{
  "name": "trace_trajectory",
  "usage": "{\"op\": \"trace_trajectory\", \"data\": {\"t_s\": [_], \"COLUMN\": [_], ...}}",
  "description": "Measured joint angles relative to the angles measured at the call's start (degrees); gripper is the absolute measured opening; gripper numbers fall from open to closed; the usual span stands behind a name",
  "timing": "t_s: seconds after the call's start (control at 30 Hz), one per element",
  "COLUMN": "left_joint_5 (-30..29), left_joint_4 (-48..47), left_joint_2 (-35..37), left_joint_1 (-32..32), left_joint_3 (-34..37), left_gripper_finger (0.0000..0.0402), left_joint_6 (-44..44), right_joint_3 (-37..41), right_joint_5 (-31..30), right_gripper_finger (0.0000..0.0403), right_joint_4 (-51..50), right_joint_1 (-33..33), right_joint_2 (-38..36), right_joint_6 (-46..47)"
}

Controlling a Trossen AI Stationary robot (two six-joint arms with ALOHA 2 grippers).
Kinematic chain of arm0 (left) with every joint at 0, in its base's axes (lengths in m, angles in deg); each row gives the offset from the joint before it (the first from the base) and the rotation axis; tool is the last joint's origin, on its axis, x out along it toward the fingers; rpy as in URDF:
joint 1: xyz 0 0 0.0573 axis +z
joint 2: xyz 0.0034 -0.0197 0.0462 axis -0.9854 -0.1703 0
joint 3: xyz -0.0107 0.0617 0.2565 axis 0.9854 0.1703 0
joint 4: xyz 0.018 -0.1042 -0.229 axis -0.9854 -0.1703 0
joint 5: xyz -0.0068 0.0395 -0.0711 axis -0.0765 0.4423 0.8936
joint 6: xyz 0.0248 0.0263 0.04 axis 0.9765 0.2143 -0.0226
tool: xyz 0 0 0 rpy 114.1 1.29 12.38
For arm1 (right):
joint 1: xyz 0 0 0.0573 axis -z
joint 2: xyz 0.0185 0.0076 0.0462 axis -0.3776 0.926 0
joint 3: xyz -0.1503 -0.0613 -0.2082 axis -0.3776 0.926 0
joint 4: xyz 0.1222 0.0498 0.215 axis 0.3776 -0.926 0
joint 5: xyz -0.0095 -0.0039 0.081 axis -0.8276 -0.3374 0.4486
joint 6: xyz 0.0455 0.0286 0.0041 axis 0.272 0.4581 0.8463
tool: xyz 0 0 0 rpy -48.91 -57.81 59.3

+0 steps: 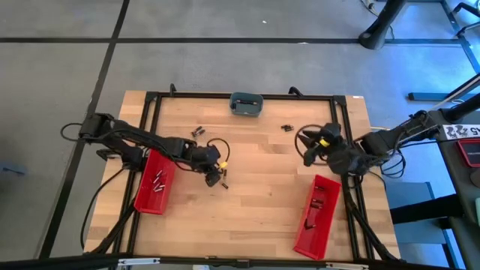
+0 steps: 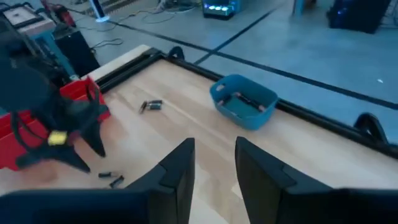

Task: Sort batteries
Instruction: Put the small brown battery into the right red bin

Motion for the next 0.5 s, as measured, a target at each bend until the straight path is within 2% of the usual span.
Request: {"op": "trace_trajectory", "data": {"t_s": [0.1,0.23,0.37,0.5], "left_joint_5": [-3.4,-6.7,-7.9,-7.9], "left_joint_4": [1.2,2.8,3.8,3.4], "left_joint_2": [-3.4,-8.3,-12.1,-12.6], "left_joint_1": [-0.8,-0.9,-0.9,-0.7], "left_joint_3": [0.0,0.0,-0.2,-0.2], "left_gripper_finger": [0.0220,0.0210,0.0171,0.0110], "left_joint_6": [4.5,10.4,11.1,10.1], "right_joint_3": [0.0,0.0,0.0,0.0], "right_joint_5": [3.6,9.1,10.8,10.8], "right_gripper_finger": [0.0116,0.0116,0.0116,0.0116], "right_joint_4": [4.9,8.4,9.0,8.8], "right_joint_1": [2.9,4.7,5.1,5.0], "right_joint_2": [0.0,0.0,0.0,0.0], "right_joint_6": [-7.2,-13.9,-14.9,-14.9]}}
